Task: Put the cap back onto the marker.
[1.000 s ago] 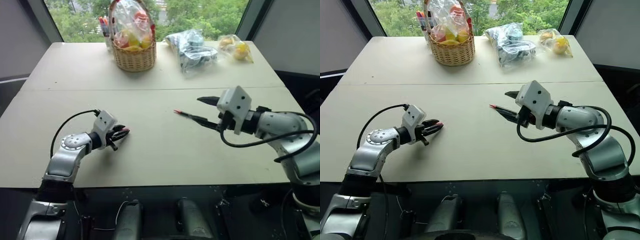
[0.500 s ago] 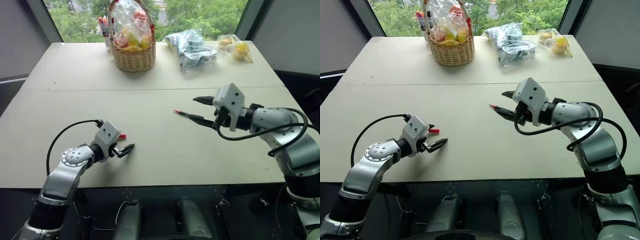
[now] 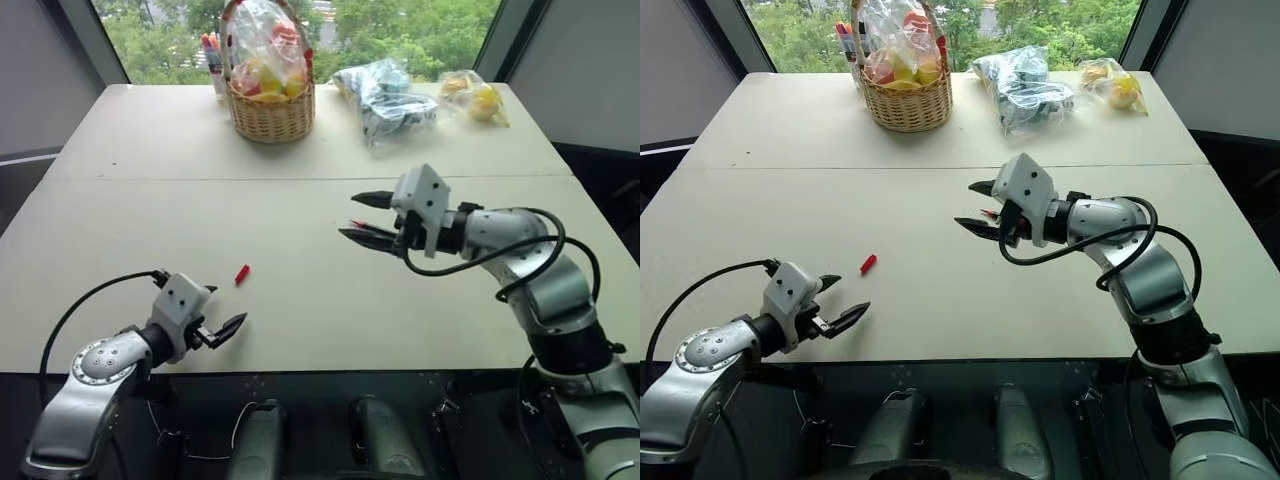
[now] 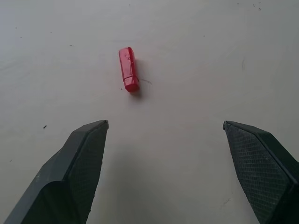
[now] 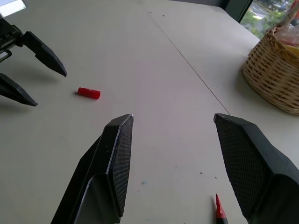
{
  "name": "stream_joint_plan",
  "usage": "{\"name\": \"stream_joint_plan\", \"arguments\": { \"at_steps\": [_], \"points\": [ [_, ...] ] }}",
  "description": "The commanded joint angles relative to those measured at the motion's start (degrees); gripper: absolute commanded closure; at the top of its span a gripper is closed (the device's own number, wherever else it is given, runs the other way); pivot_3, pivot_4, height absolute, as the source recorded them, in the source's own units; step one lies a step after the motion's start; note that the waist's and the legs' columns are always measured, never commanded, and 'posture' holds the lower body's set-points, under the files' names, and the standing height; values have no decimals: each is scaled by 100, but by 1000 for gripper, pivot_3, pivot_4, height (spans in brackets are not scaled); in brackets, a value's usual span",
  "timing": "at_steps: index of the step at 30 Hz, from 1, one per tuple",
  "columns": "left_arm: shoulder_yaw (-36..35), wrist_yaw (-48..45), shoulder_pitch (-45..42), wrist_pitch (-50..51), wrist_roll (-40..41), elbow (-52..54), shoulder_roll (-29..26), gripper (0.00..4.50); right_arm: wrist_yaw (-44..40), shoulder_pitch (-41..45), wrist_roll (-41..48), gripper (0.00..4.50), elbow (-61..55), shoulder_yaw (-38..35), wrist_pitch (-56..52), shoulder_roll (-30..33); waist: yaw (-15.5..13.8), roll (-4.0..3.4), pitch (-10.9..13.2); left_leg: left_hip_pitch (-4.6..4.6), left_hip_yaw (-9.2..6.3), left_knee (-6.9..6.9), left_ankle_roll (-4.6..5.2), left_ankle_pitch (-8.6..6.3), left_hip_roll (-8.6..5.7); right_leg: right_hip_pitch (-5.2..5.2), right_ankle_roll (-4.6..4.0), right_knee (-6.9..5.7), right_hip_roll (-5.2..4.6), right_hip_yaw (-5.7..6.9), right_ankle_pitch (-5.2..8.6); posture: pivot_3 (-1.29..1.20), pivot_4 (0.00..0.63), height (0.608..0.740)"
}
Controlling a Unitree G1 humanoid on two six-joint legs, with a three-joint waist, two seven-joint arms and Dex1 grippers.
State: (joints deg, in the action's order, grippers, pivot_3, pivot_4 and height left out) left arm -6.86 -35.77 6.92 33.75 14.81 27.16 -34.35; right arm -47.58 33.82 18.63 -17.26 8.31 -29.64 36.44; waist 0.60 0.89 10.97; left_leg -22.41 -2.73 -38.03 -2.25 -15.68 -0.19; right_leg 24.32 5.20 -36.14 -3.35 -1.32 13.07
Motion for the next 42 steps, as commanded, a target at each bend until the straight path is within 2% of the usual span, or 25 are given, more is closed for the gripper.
{"name": "stream_joint_plan", "arguments": {
  "at_steps": [1, 7, 16, 19, 25, 26, 35, 38, 42],
  "points": [
    [295, 259, -426, -458, -313, -575, 209, 386, 74, -6, -87, 1666, -182, -284, 94, 139, 7, 0, 0, 1, 0, 0, 0, 0, 0, 0, 0, -1, 0, 0, 0, 0, 150, 740],
    [632, 420, -925, -820, -430, -1607, 744, 386, 234, -281, -36, 1666, -560, -580, -119, 355, -13, -7, -6, 3, 1, 0, 0, 0, -2, -2, 18, -2, -3, 0, -10, 0, 150, 740],
    [943, 720, -951, -865, -571, -1936, 1242, 386, 430, -326, -126, 1666, -662, -638, -139, 422, -140, -39, -26, 58, -2, -6, 0, 0, -8, -71, 0, 11, -11, 3, 3, 0, 150, 740],
    [960, 848, -891, -700, -551, -1755, 1374, 1217, 442, -322, -128, 1666, -654, -662, -134, 443, -139, -39, -26, 90, -3, -4, 0, -1, -8, -107, 9, 20, -20, 5, 12, 0, 150, 740],
    [962, 1020, -865, -514, -506, -1728, 1489, 4133, 416, -306, -185, 1666, -558, -658, -53, 464, -125, -39, -26, 92, -2, 1, 0, -1, -7, -106, 13, 19, -19, 5, 15, 0, 150, 740],
    [954, 1038, -849, -493, -504, -1737, 1485, 4445, 417, -307, -186, 1666, -564, -665, -51, 470, -125, -39, -26, 92, -3, 1, 0, -1, -7, -106, 6, 19, -18, 5, 12, 0, 150, 740],
    [813, 841, -1024, -463, -316, -1697, 1333, 4445, 431, -332, -220, 1666, -493, -691, 28, 503, -123, -39, -25, 91, -3, 2, 0, -1, -7, -103, 24, 21, -19, 5, 24, 0, 150, 740],
    [688, 469, -1197, -434, -101, -1486, 1057, 4445, 381, -354, -259, 1666, -255, -705, 215, 484, -114, -37, -23, 88, -3, 2, 0, -1, -6, -99, 24, 21, -18, 6, 25, 0, 150, 740],
    [298, -264, -1548, 38, 587, -953, 395, 4445, -21, -509, -395, 1666, 743, -651, 968, 556, -91, -22, -12, 71, -2, 8, 0, -2, -4, -86, 15, 30, -14, 8, 21, 0, 150, 740]
  ]
}}
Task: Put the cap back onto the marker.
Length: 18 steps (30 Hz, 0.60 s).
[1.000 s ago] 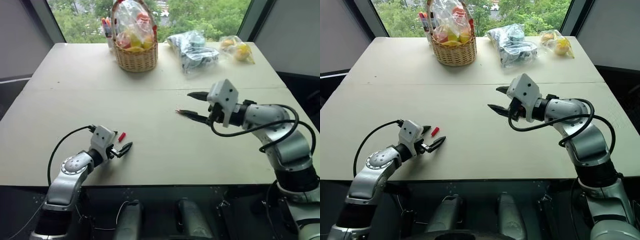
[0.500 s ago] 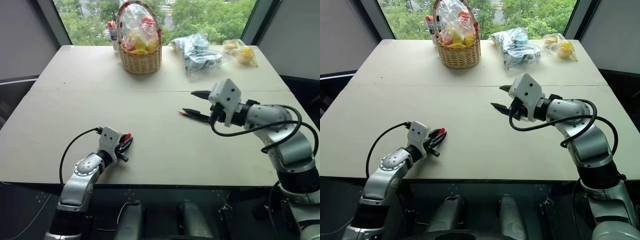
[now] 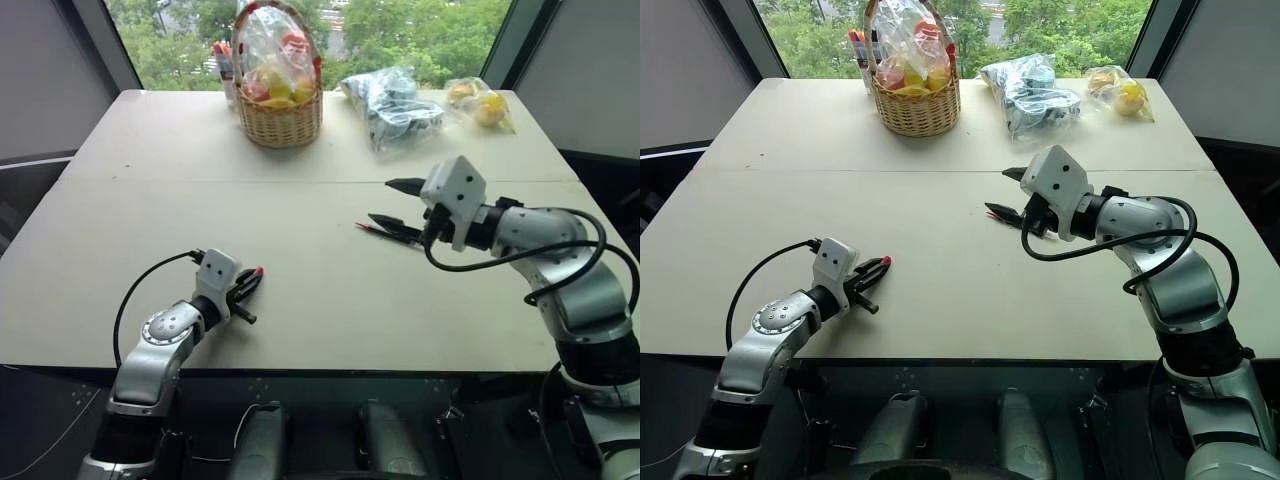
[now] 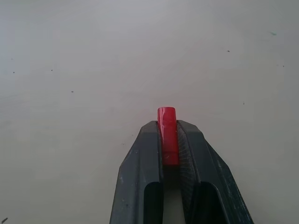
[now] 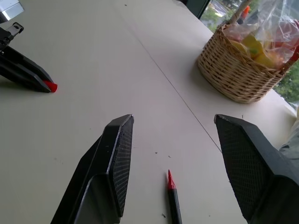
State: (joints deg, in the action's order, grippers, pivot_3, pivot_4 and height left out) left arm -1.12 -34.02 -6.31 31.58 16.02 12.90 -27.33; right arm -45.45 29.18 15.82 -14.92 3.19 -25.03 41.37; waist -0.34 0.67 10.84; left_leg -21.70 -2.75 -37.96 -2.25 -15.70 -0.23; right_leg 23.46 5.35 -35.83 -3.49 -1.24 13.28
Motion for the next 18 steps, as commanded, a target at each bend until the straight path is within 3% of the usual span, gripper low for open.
{"name": "stream_joint_plan", "arguments": {
  "at_steps": [1, 8, 18],
  "points": [
    [-359, -574, -302, 371, 615, 580, -454, 4445, -314, -36, -143, 1666, 793, -121, 678, 52, 12, 6, 6, -8, 0, 0, 0, 0, 0, 6, -12, 1, -1, 0, -8, 0, 150, 740],
    [-829, -1233, -713, 1129, 1493, 1030, -1400, 4445, -846, 509, -531, 1666, 3093, 86, 2039, -246, 149, 3, 11, -70, 10, 2, 2, 0, -4, 79, 8, -15, 0, -5, -22, 0, 150, 740],
    [-1351, -1344, -652, 1615, 2077, 1321, -2038, 4445, -1335, 1722, -1028, 1666, 5716, 367, 3305, -1095, 285, 10, 23, -69, 9, 11, 2, -1, 6, 91, 10, -22, 18, -11, -24, 0, 150, 740]
  ]
}}
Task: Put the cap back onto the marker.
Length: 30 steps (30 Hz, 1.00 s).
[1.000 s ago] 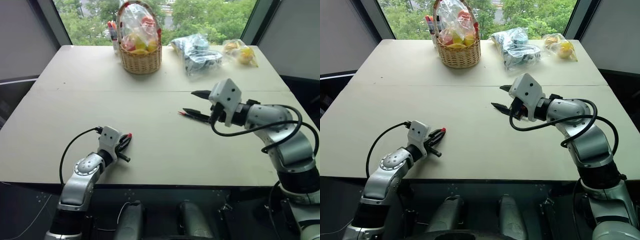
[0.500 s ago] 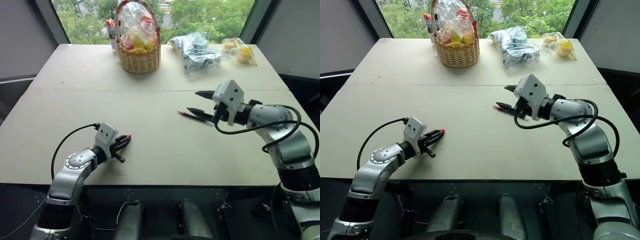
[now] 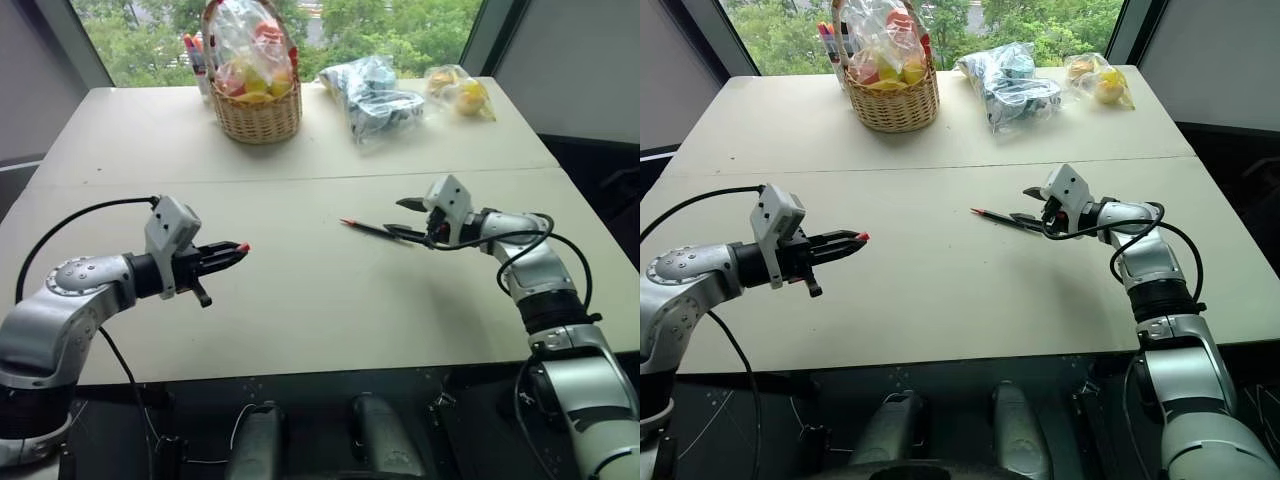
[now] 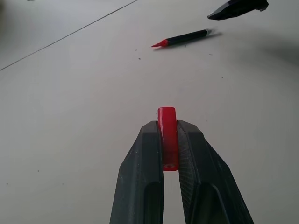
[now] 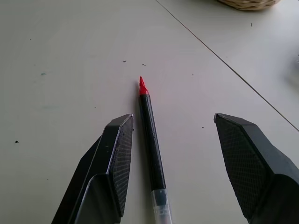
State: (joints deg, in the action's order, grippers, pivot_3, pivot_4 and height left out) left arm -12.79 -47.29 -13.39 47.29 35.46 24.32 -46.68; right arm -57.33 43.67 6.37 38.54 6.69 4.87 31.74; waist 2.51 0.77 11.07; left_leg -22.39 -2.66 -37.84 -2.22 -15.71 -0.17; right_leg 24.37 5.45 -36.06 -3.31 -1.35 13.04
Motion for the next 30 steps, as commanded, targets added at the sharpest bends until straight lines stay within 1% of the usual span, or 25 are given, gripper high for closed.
{"name": "stream_joint_plan", "arguments": {
  "at_steps": [1, 7, 13, 18, 25, 27, 28, 29, 30],
  "points": [
    [-207, -10, 80, 46, 154, 186, -130, 4445, -173, 341, -122, 1666, 543, 29, 397, -211, -2, 0, 0, 0, 0, 0, 0, 0, -1, 0, 1, 0, -2, -1, 0, 0, 150, 740],
    [-323, 32, 158, 8, 125, 188, -209, 4445, -258, 717, -346, 1666, 1552, 52, 782, -514, -4, 0, 0, -1, 0, 0, -1, 0, -2, 0, 1, -1, -3, -1, -1, 0, 150, 740],
    [-344, 49, 209, -45, 80, 190, -271, 4445, -208, 1052, -475, 1666, 2398, -10, 866, -685, 6, -1, 1, 0, -1, 1, -1, 0, -2, 1, 0, -2, -3, -1, -1, 0, 150, 740],
    [-352, 78, 219, -57, 64, 214, -292, 4445, -142, 1227, -610, 1666, 2927, -58, 787, -702, 7, -1, 1, 1, 0, 0, -1, 0, -2, 0, 0, -4, -3, -3, -2, 0, 150, 740],
    [-306, 143, 179, -86, 39, 230, -296, 4445, -205, 1357, -670, 1666, 3273, -171, 448, -684, 0, -1, 1, 3, 0, -1, -1, 1, -3, -2, 0, -6, -3, -3, -2, 0, 150, 740],
    [-272, 169, 164, -102, 26, 234, -272, 4500, -251, 1347, -743, 2202, 3311, -141, 418, -655, 0, -1, 1, 3, 0, -1, -1, 1, -4, -2, 0, -7, -3, -3, -2, 0, 150, 740],
    [-261, 177, 160, -109, 22, 235, -264, 4500, -260, 1338, -777, 2540, 3320, -135, 419, -645, 0, -1, 0, 3, 0, -1, -1, 1, -4, -2, 0, -7, -3, -3, -2, 0, 150, 740],
    [-253, 182, 159, -115, 21, 235, -260, 4500, -266, 1330, -799, 2934, 3326, -134, 421, -639, 1, -1, 0, 3, 0, -1, -1, 1, -4, -2, 0, -7, -3, -3, -2, 0, 150, 740],
    [-243, 187, 151, -123, 23, 228, -257, 4500, -275, 1322, -810, 3578, 3329, -138, 423, -634, 2, -1, 0, 3, 0, -1, -1, 1, -4, -2, 0, -7, -3, -3, -2, 0, 150, 740]
  ]
}}
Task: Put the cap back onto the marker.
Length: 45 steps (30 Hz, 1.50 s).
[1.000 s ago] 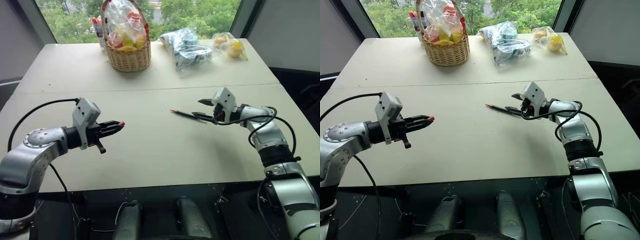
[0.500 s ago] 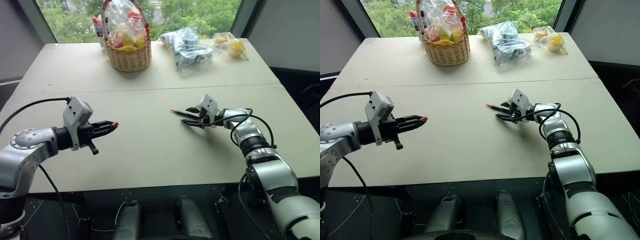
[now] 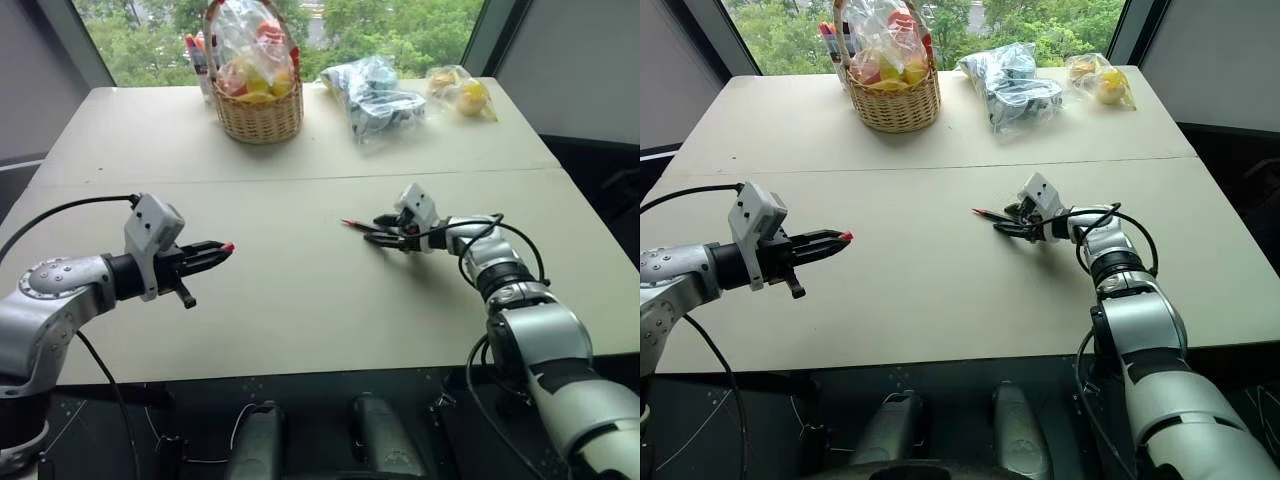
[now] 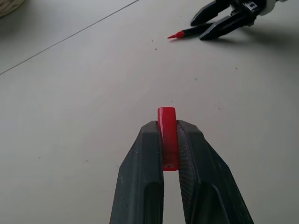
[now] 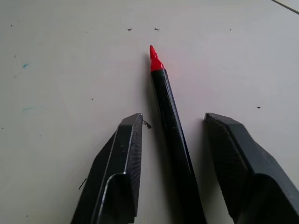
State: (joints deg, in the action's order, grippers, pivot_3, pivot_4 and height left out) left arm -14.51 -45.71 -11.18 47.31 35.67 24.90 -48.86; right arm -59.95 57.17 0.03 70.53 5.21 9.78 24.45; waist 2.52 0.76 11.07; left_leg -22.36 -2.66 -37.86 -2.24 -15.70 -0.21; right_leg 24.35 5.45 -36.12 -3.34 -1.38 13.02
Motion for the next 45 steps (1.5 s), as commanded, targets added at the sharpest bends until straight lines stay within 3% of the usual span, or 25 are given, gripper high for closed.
{"name": "stream_joint_plan", "arguments": {
  "at_steps": [1, 2, 9, 16, 24, 28, 45],
  "points": [
    [-57, 34, -80, -136, 3, 155, -34, 4500, -19, -33, -185, 3952, 131, 6, -69, 97, 2, 0, 0, 0, 0, 0, 0, 0, 0, 0, 0, 0, 0, 0, 0, 0, 150, 740],
    [-44, 37, -85, -152, 0, 139, -31, 4500, -28, -37, -193, 4457, 129, 1, -69, 98, 1, 0, 0, 1, 0, 0, 0, 0, 0, 0, 0, 0, 0, 0, 0, 0, 150, 740],
    [403, -190, -380, -700, -262, -306, 99, 4500, 67, -5, -331, 4457, -64, 46, 259, 100, -7, 0, -1, 3, 0, -1, 0, 0, -2, -4, 0, -1, -1, 0, 0, 0, 150, 740],
    [1399, -1200, -1191, -2728, -1203, -1972, 599, 4500, -569, -57, -627, 4457, -1533, 495, 1151, 404, 13, -5, 1, 0, 3, -1, -2, 1, -4, 0, 1, -2, -1, 0, -1, 0, 150, 740],
    [1925, -2112, -1814, -4494, -1940, -3469, 832, 4500, -953, -598, -377, 4457, -3873, 613, 446, 620, -10, -7, 2, -4, 7, -1, -1, 1, -3, 12, 1, -10, -1, -2, -1, 0, 150, 740],
    [1970, -2197, -2169, -5140, -2154, -4008, 1074, 4500, -973, -726, -324, 4457, -4474, 651, 41, 641, -35, -7, 2, -6, 7, -5, -1, 1, -4, 12, 2, -11, -2, -2, -1, 0, 150, 740],
    [1913, -2147, -2449, -5381, -2192, -4180, 1415, 4500, -1029, -838, -77, 4457, -5055, 758, -577, 580, -16, -7, 2, -6, 5, -6, 0, 0, -3, 12, 2, -13, -1, -1, -1, 0, 150, 740]
  ]
}}
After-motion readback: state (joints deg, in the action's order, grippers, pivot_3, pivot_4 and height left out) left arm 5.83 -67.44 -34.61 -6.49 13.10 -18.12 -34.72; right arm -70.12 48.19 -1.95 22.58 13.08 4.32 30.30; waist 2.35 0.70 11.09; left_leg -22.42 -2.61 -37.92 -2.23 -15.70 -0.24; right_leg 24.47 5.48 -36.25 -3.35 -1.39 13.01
